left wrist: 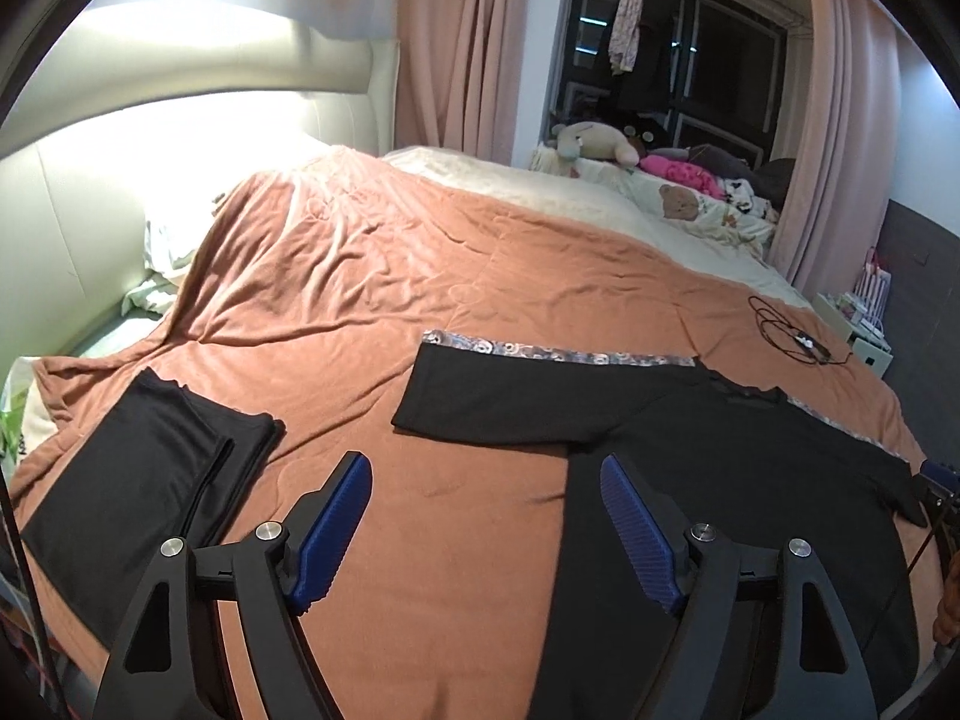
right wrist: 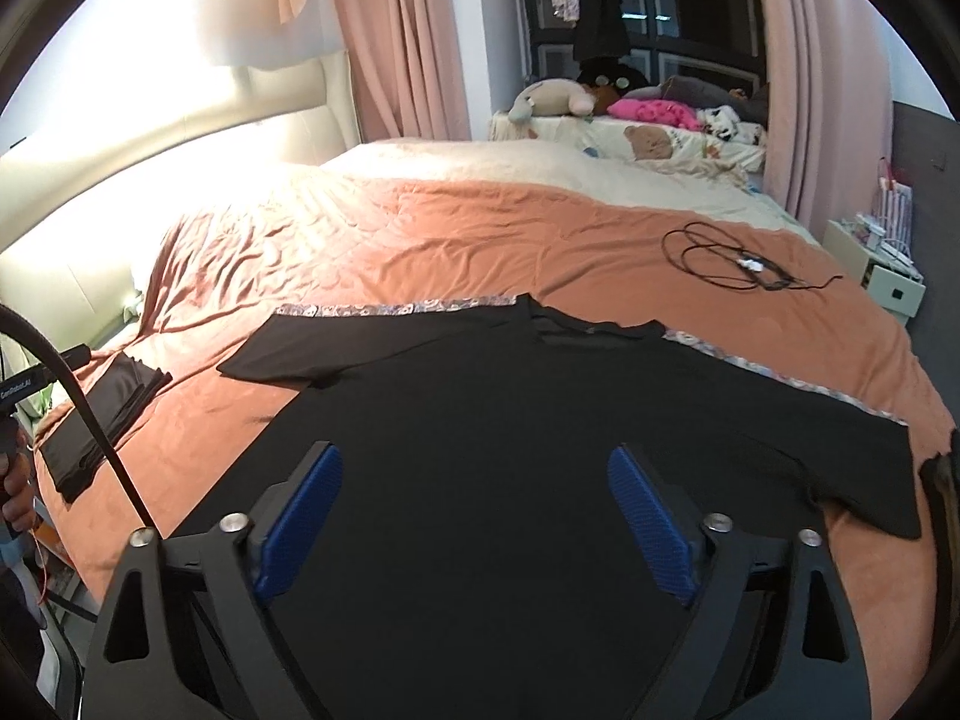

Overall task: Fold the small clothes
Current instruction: 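Move both tools down toward the black T-shirt's side edge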

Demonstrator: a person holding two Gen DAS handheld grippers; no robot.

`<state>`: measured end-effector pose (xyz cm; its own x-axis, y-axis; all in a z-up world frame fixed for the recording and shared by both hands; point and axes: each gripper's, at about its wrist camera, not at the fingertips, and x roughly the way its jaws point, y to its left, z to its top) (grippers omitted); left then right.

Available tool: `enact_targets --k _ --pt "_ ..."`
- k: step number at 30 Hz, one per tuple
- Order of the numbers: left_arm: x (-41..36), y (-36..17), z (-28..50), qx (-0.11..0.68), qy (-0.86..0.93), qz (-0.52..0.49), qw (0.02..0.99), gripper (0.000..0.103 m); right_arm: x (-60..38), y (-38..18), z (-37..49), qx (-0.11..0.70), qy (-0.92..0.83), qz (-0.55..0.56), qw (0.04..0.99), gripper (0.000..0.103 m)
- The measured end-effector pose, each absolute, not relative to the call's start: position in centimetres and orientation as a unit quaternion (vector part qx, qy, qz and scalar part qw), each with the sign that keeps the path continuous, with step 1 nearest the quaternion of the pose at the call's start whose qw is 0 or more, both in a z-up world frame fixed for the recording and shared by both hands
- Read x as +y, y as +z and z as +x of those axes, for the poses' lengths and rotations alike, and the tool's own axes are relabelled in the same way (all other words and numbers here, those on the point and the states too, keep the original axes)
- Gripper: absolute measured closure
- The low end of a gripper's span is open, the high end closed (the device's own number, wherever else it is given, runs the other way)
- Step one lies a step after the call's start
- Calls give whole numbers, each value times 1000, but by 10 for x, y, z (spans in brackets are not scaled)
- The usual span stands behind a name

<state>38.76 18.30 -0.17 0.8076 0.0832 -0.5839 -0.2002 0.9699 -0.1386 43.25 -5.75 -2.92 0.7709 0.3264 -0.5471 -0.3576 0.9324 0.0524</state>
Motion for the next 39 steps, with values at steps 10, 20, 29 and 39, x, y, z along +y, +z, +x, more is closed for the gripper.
enact_targets --k 10,20,29,39 --pt "221 -29 450 335 81 -115 932 27 -16 -36 505 315 201 -49 926 28" --pt "266 -60 493 370 93 -134 915 28 29 -53 569 345 209 -51 913 36" --pt "302 -85 536 399 81 -177 896 35 70 -72 625 375 207 -45 902 48" --pt "322 -114 588 425 66 -219 876 39 101 -87 665 391 211 -35 895 60"
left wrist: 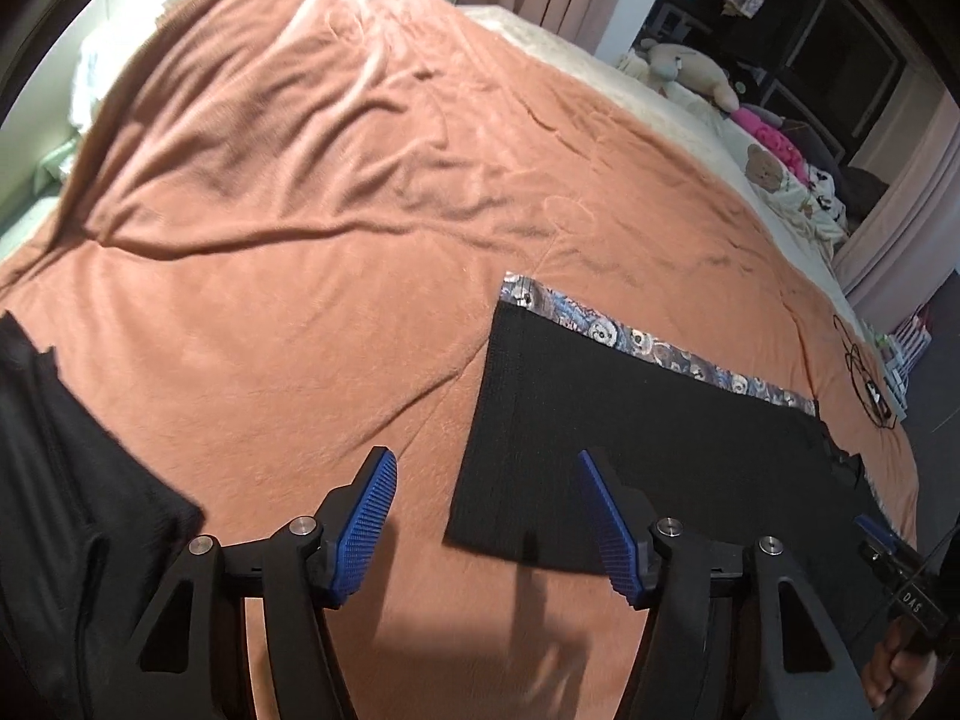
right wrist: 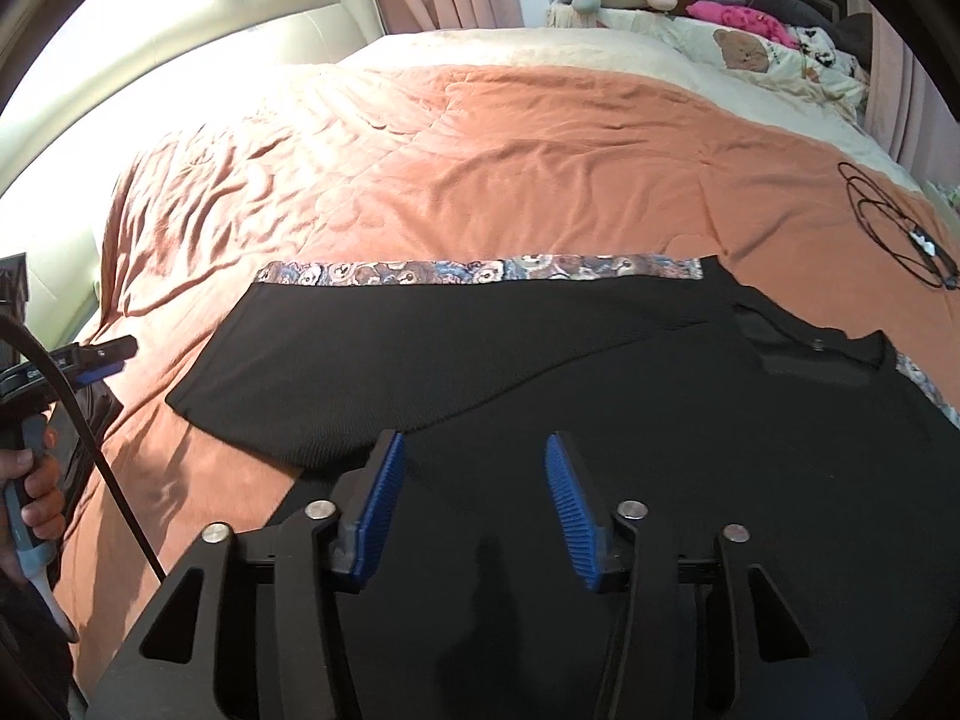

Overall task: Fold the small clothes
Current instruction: 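Move both tools down toward the black T-shirt's side edge, then close the left gripper on the T-shirt side edge while the right gripper pinches the body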

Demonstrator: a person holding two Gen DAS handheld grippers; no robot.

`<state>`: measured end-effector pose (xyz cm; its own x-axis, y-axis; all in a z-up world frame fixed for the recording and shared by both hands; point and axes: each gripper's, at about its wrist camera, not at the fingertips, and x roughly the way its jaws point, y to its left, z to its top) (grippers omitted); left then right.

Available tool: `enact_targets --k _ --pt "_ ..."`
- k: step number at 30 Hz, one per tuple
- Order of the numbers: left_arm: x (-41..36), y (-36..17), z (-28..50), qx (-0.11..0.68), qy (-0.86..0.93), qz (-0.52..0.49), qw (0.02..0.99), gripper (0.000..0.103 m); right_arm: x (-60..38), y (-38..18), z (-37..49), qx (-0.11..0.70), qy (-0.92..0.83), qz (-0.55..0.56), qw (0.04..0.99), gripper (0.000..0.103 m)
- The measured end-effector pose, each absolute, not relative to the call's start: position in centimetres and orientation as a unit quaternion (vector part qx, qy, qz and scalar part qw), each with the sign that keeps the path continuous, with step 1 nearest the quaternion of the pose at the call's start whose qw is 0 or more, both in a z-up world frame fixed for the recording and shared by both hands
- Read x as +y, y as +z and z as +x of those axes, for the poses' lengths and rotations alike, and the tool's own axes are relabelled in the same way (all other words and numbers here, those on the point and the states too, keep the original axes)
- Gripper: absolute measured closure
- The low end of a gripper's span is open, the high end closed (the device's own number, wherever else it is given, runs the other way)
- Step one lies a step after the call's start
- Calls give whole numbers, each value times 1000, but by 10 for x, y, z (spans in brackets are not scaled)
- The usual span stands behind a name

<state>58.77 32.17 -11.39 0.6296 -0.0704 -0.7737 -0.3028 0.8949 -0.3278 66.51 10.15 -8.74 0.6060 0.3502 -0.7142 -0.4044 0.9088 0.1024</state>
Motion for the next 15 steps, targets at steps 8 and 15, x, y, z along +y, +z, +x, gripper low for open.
enact_targets --k 8,15 --pt "320 -142 622 454 64 -224 860 42 120 -112 695 425 212 -12 880 74" --pt "324 -162 641 469 69 -236 848 46 136 -130 716 445 207 4 871 91"
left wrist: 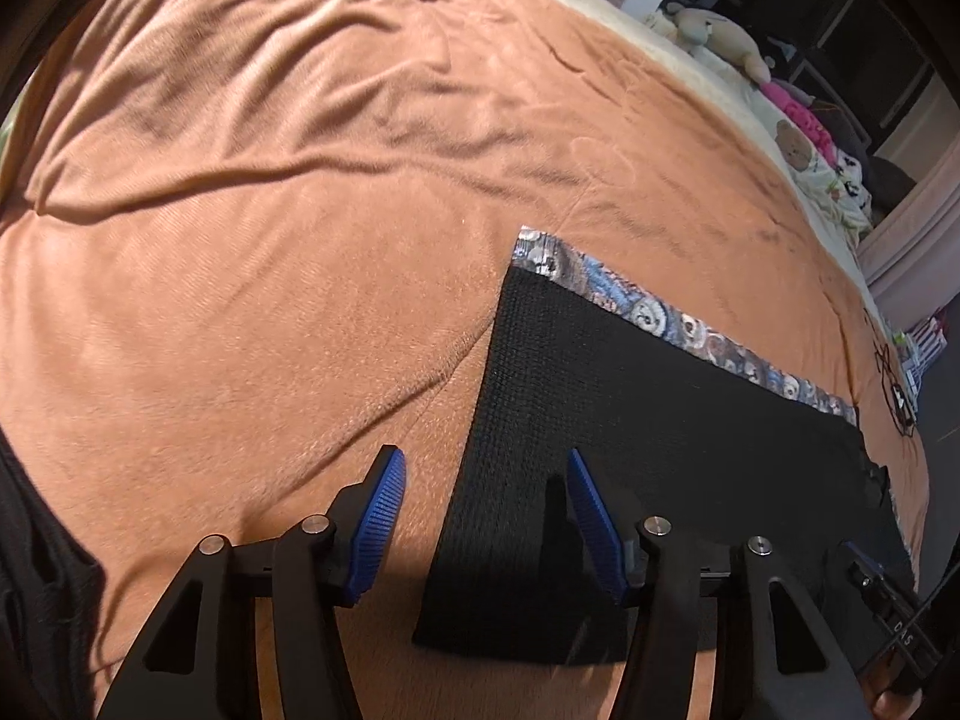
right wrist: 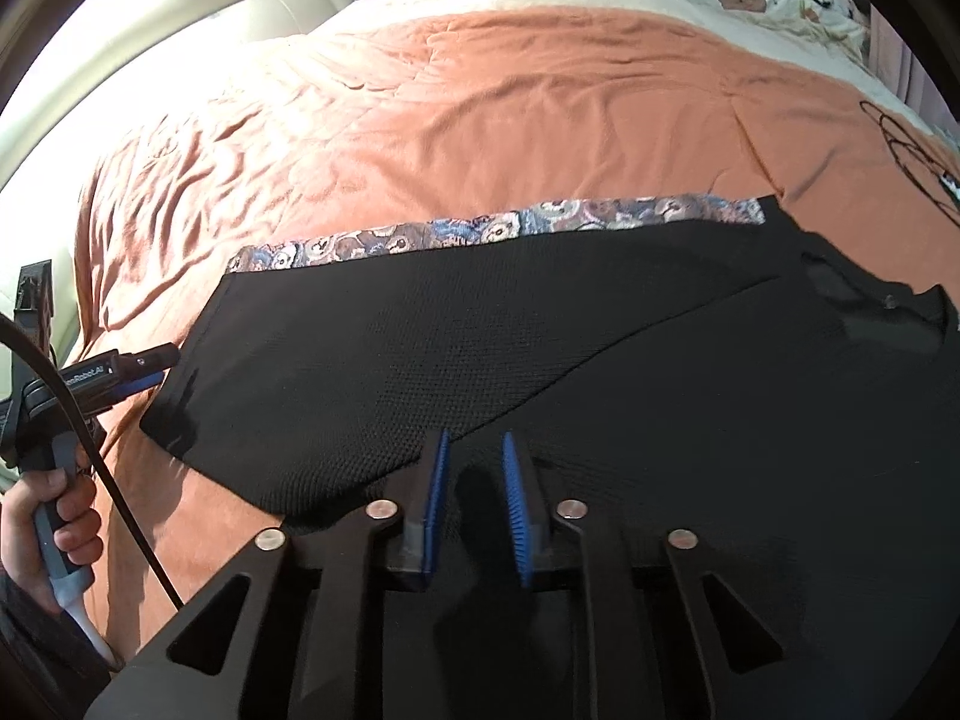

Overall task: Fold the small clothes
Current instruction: 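Close the left gripper on the T-shirt side edge while the right gripper pinches the body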

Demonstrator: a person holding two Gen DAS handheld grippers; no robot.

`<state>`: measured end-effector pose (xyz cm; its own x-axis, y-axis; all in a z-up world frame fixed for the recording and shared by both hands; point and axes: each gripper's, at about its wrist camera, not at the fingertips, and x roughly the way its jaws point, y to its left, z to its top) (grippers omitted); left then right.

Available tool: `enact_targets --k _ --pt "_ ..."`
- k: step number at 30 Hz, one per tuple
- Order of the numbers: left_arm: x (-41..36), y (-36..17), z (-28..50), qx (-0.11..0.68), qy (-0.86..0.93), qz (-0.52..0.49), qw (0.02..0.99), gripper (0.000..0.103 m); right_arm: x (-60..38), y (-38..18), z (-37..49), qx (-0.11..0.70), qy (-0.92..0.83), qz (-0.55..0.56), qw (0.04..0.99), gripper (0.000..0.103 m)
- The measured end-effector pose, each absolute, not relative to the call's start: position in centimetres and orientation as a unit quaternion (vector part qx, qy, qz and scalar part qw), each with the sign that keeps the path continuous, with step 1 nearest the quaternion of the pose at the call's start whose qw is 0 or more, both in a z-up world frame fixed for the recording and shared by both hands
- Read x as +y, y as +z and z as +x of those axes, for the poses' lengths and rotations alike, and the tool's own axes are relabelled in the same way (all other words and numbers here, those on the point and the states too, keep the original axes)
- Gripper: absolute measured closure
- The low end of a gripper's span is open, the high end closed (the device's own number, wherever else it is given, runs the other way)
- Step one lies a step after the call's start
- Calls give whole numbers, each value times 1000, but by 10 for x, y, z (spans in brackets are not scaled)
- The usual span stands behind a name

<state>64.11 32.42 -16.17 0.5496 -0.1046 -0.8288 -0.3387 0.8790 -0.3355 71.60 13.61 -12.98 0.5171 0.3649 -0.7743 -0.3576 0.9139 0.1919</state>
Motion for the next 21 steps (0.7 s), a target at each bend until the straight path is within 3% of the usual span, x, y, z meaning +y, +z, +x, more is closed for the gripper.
enact_targets --k 4,6,10,12,21 --pt "320 -164 652 470 73 -226 850 47 140 -137 725 456 215 25 863 97" --pt "318 -165 658 472 73 -227 849 52 141 -139 729 458 218 35 861 98" --pt "312 -165 667 482 76 -221 845 73 141 -147 738 472 221 58 851 101" --pt "309 -166 670 486 66 -223 842 89 139 -150 740 477 224 69 847 102" --pt "305 -135 670 459 57 -226 857 95 140 -152 745 486 247 110 831 102"
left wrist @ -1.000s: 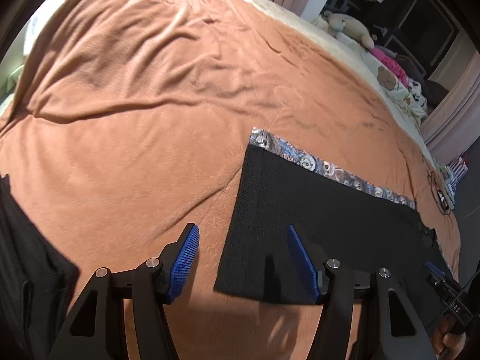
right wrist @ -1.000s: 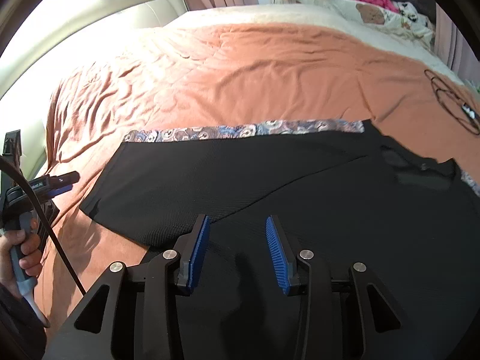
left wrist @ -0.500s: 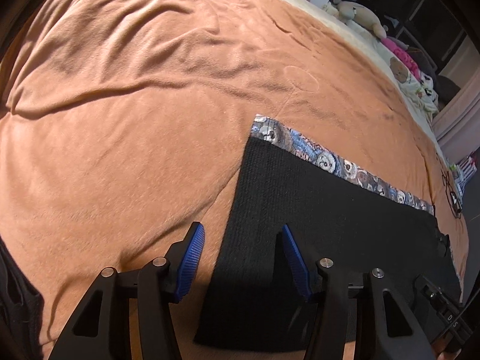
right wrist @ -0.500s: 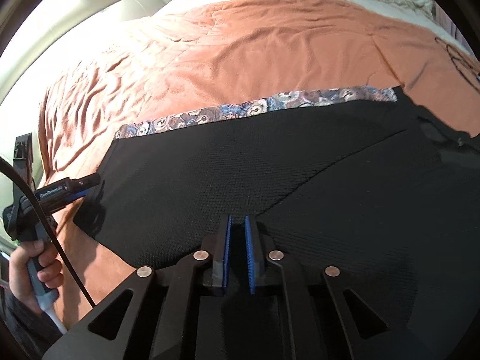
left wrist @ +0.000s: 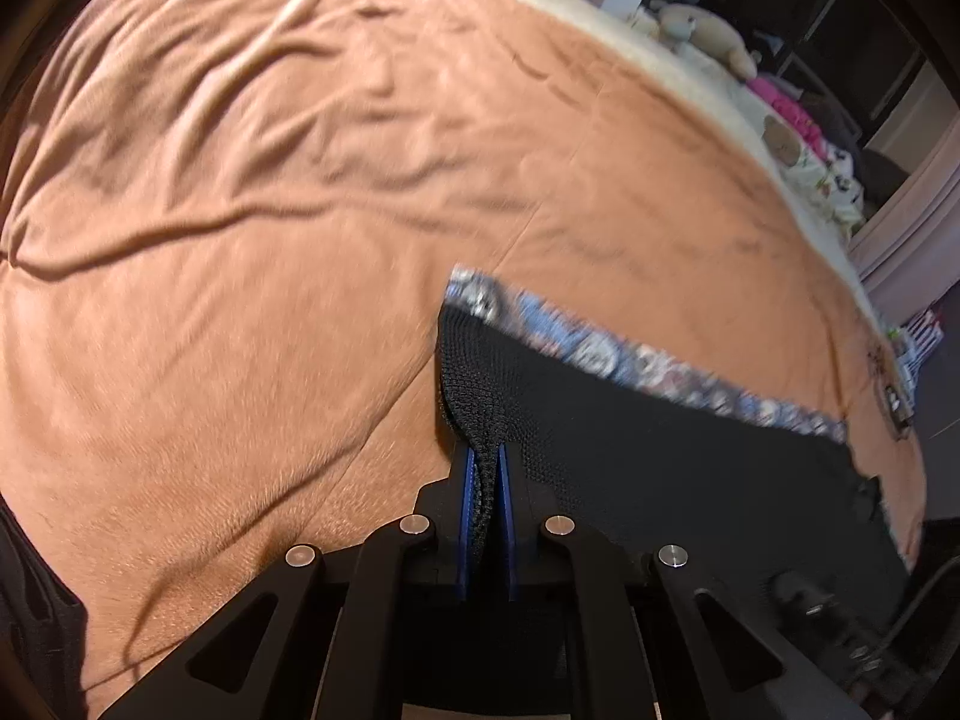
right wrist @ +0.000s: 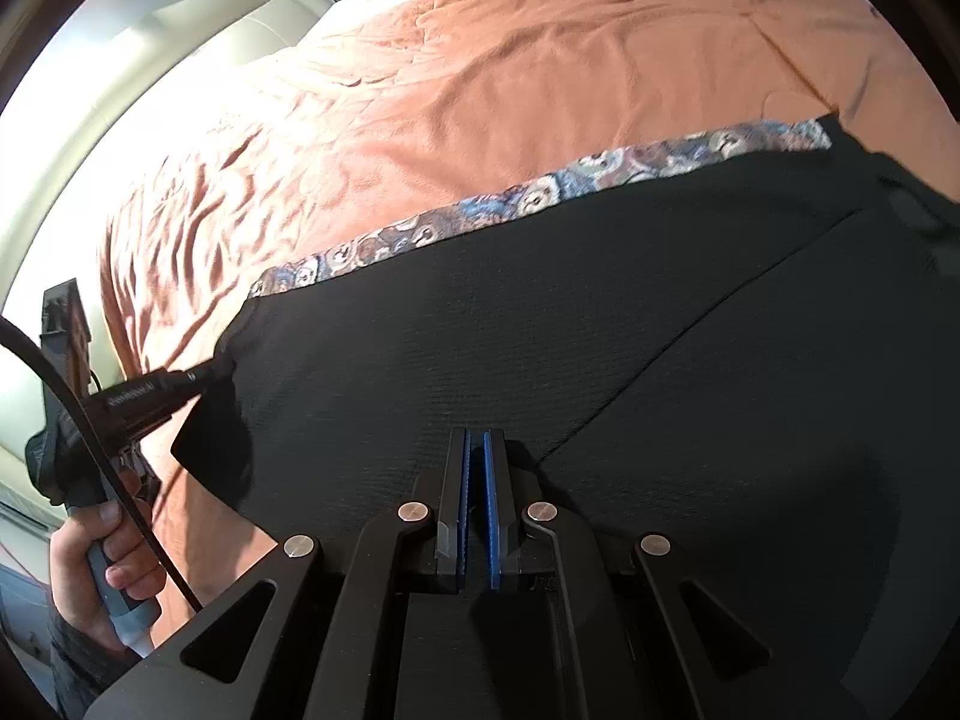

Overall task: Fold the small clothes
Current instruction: 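Close the left gripper on the T-shirt side edge while the right gripper pinches the body, then lift the side edge with the left gripper and fold it over the body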

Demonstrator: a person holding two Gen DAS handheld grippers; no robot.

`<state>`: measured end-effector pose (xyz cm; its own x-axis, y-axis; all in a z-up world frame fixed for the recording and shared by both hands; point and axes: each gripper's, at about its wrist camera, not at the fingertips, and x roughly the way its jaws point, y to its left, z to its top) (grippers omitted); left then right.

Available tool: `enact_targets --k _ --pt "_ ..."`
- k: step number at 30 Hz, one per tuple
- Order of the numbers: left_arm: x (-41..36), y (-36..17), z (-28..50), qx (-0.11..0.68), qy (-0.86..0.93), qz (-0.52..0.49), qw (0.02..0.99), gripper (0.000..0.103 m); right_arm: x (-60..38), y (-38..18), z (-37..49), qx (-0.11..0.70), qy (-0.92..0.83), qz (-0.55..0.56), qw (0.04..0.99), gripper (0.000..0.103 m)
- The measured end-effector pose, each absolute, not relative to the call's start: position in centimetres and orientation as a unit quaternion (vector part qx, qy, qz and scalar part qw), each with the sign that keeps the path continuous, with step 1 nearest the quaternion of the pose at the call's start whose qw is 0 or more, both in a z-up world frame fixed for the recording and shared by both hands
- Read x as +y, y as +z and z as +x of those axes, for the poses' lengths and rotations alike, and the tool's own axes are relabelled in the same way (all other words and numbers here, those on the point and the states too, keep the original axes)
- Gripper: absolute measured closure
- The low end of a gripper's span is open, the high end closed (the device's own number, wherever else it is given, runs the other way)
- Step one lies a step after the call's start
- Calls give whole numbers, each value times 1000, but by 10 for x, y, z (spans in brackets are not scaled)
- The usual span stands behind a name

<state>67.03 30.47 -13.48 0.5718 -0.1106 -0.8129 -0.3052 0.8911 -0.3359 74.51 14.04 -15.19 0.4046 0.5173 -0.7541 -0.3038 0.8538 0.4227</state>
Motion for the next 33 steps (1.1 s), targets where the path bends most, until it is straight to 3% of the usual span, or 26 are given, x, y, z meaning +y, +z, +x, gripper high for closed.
enact_targets --k 5,12,14,15,16,33 --pt "293 -98 671 438 40 -224 870 95 151 -164 755 505 258 114 816 102" --pt "267 -50 671 414 16 -213 885 95 138 -135 755 498 270 100 818 99" --pt "255 -39 672 410 9 -209 888 95 128 -129 752 496 261 102 822 79" --pt "251 -35 674 409 6 -208 888 95 123 -126 751 493 256 101 825 48" --pt "244 -30 675 408 2 -207 889 95 115 -121 747 482 255 105 832 30" --pt "127 17 685 410 -56 -151 898 95 -16 -78 707 443 229 146 855 30"
